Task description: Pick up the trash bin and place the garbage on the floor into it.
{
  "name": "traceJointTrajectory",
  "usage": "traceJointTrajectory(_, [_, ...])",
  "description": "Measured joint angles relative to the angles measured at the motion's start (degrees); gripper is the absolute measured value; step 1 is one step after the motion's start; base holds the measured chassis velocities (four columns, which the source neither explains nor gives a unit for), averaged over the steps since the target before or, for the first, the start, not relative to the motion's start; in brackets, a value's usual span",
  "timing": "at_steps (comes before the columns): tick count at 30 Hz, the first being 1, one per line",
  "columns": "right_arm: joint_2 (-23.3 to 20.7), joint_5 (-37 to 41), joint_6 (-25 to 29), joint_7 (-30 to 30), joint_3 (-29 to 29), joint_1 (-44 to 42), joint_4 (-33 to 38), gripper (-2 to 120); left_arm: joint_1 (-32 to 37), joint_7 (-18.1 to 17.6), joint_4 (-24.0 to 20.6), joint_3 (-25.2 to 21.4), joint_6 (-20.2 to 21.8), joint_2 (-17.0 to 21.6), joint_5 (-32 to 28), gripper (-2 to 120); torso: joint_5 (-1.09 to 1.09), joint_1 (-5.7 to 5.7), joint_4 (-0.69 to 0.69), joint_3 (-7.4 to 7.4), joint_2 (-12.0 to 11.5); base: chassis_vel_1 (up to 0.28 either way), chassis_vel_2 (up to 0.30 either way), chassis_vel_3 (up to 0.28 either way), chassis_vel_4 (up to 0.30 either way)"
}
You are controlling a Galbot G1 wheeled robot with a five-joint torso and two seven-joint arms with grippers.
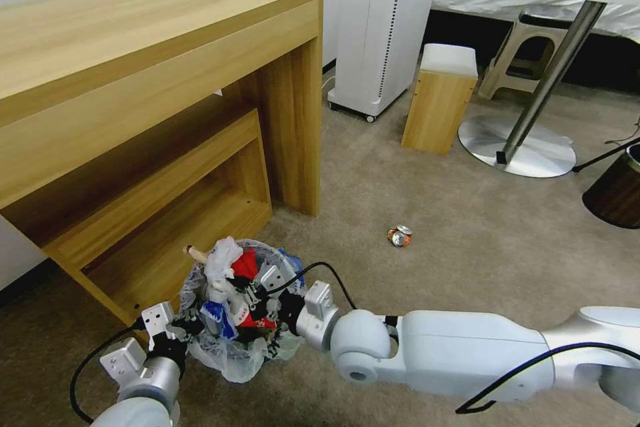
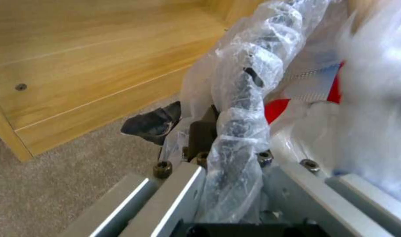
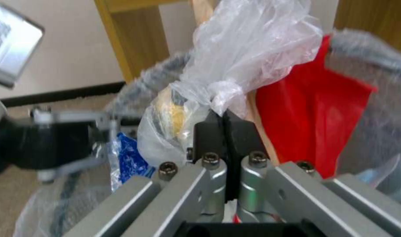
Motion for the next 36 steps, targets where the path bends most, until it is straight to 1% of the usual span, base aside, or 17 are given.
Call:
traceJointTrajectory(7, [-1.37,-0.86,-1.52,1.49,-0.33,-1.21,0.31,0,-0.05,0.03,-0.01,-0.02,-0.05,0.03,0.00,0,0.01,0.00,-0.01,0.00,0.00,0.000,0.000,0.000,0.000])
traceJointTrajectory(14, [-1.83,-1.30,-1.61,2.51,0.42,-2.18,0.70,0,-0.24,0.06,0.46,0.26,-0.06,-0.10,0.06,0,0.00,0.00,-0.01,0.00,0.00,0.000,0.000,0.000,0.000])
traceJointTrajectory(15, [-1.86,-1.25,-1.44,2.51,0.81,-2.43,0.82,4,-0.32,0.06,0.55,0.27,-0.06,-0.11,0.08,0,0.00,0.00,-0.01,0.00,0.00,0.000,0.000,0.000,0.000])
traceJointTrajectory(16, [-1.86,-1.25,-1.44,2.51,0.81,-2.43,0.82,4,-0.32,0.06,0.55,0.27,-0.06,-0.11,0.08,0,0.00,0.00,-0.01,0.00,0.00,0.000,0.000,0.000,0.000])
traceJointTrajectory(17, [-1.89,-1.24,-1.33,2.46,1.00,-2.58,0.89,7,-0.35,0.06,0.59,0.26,-0.06,-0.11,0.09,0,0.01,0.00,-0.01,0.00,0.00,0.000,0.000,0.000,0.000])
traceJointTrajectory(19, [-2.01,-1.28,-1.01,2.38,1.54,-2.97,1.16,19,-0.36,0.08,0.65,0.18,-0.06,0.03,0.03,0,0.00,0.00,-0.01,0.00,0.00,0.000,0.000,0.000,0.000])
traceJointTrajectory(20, [-2.01,-1.28,-1.01,2.38,1.54,-2.97,1.16,19,-0.36,0.08,0.65,0.18,-0.06,0.03,0.03,0,0.00,0.00,-0.01,0.00,0.00,0.000,0.000,0.000,0.000])
traceJointTrajectory(22, [-2.13,-1.31,-0.84,2.36,1.92,-3.11,1.57,27,-0.41,0.09,0.65,-0.09,-0.06,0.24,-0.15,0,0.01,0.00,-0.01,0.00,0.00,0.000,0.000,0.000,0.000])
traceJointTrajectory(23, [-2.14,-1.29,-0.78,2.37,2.06,-3.11,1.83,34,-0.45,0.09,0.65,-0.18,-0.06,0.32,-0.25,0,0.01,0.00,0.00,0.00,0.00,0.000,0.000,0.000,0.000])
traceJointTrajectory(24, [-2.14,-1.29,-0.78,2.37,2.06,-3.11,1.83,34,-0.45,0.09,0.65,-0.18,-0.06,0.32,-0.25,0,0.01,0.00,0.00,0.00,0.00,0.000,0.000,0.000,0.000])
traceJointTrajectory(26, [-2.23,-1.30,-0.58,2.38,2.33,-3.16,2.15,42,-0.46,0.09,0.65,-0.25,-0.06,0.36,-0.35,0,0.00,0.00,0.00,0.00,0.00,0.000,0.000,0.000,0.000])
traceJointTrajectory(27, [-2.33,-1.28,-0.53,2.38,2.51,-3.27,2.49,48,-0.48,0.08,0.67,-0.28,-0.06,0.37,-0.39,0,0.01,0.00,0.00,0.00,0.00,0.000,0.000,0.000,0.000])
traceJointTrajectory(28, [-2.33,-1.28,-0.53,2.38,2.51,-3.27,2.49,48,-0.48,0.08,0.67,-0.28,-0.06,0.37,-0.39,0,0.01,0.00,0.00,0.00,0.00,0.000,0.000,0.000,0.000])
traceJointTrajectory(31, [-2.90,-1.31,-0.38,2.38,3.15,-3.87,3.44,62,-0.59,0.04,0.96,-0.34,-0.06,0.41,-0.44,0,0.00,0.00,0.00,0.00,0.00,0.000,0.000,0.000,0.000])
traceJointTrajectory(32, [-2.90,-1.31,-0.38,2.38,3.15,-3.87,3.44,62,-0.59,0.04,0.96,-0.34,-0.06,0.41,-0.44,0,0.00,0.00,0.00,0.00,0.00,0.000,0.000,0.000,0.000])
traceJointTrajectory(35, [-3.42,-1.31,-0.35,2.38,4.09,-4.66,4.33,76,-0.70,0.03,1.07,-0.37,-0.06,0.50,-0.54,0,0.01,0.00,-0.01,0.00,0.00,0.000,0.000,0.000,0.000])
traceJointTrajectory(36, [-3.42,-1.31,-0.35,2.38,4.09,-4.66,4.33,76,-0.70,0.03,1.07,-0.37,-0.06,0.50,-0.54,0,0.01,0.00,-0.01,0.00,0.00,0.000,0.000,0.000,0.000])
